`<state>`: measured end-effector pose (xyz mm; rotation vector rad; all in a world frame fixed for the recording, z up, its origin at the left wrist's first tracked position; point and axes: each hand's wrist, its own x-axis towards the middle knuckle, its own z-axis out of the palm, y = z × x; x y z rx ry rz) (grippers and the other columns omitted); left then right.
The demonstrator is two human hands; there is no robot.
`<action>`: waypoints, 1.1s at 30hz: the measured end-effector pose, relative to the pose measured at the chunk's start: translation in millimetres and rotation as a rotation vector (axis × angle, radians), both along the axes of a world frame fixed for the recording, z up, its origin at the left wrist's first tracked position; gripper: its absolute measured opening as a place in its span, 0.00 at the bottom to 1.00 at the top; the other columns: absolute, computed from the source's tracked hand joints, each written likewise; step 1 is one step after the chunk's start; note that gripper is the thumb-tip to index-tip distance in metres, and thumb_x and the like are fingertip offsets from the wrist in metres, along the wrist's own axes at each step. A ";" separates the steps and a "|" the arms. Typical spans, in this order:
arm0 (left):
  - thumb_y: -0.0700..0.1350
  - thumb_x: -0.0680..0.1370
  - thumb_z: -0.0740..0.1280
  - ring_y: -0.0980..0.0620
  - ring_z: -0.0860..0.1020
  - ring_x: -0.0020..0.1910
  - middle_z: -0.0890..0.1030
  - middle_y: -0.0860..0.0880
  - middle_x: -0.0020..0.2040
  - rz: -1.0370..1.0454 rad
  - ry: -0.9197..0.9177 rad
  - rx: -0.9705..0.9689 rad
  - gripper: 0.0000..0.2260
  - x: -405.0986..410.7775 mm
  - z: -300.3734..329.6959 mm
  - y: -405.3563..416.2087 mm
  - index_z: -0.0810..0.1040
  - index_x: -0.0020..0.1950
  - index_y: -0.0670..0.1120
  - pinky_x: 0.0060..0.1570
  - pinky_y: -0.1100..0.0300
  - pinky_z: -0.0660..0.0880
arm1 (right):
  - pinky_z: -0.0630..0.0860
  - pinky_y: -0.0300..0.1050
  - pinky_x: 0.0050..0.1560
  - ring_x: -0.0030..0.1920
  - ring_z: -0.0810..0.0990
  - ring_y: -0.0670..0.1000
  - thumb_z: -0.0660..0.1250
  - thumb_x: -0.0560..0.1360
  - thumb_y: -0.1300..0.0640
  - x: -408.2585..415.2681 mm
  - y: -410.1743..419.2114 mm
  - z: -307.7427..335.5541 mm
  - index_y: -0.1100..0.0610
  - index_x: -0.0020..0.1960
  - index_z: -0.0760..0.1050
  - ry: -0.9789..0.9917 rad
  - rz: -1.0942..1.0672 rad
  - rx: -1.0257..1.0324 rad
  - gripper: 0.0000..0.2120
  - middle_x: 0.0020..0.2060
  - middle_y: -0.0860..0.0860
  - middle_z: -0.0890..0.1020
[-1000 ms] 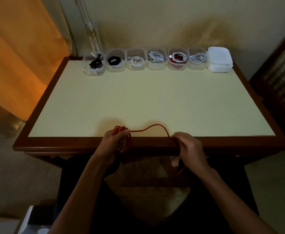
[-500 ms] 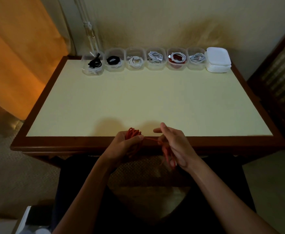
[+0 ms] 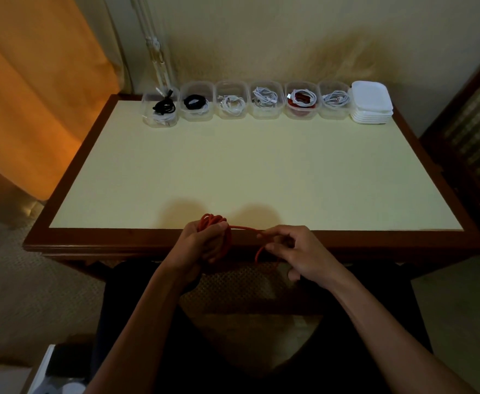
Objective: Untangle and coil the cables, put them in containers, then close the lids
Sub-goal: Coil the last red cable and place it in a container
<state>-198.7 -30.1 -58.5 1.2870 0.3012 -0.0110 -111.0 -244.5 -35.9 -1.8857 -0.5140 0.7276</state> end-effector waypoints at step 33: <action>0.45 0.77 0.70 0.35 0.75 0.35 0.76 0.32 0.38 -0.243 0.072 0.357 0.15 11.0 17.7 -29.7 0.75 0.44 0.32 0.40 0.48 0.75 | 0.76 0.47 0.43 0.35 0.80 0.50 0.66 0.80 0.57 26.8 16.1 -4.8 0.59 0.37 0.78 -0.101 -0.588 -0.007 0.14 0.34 0.53 0.83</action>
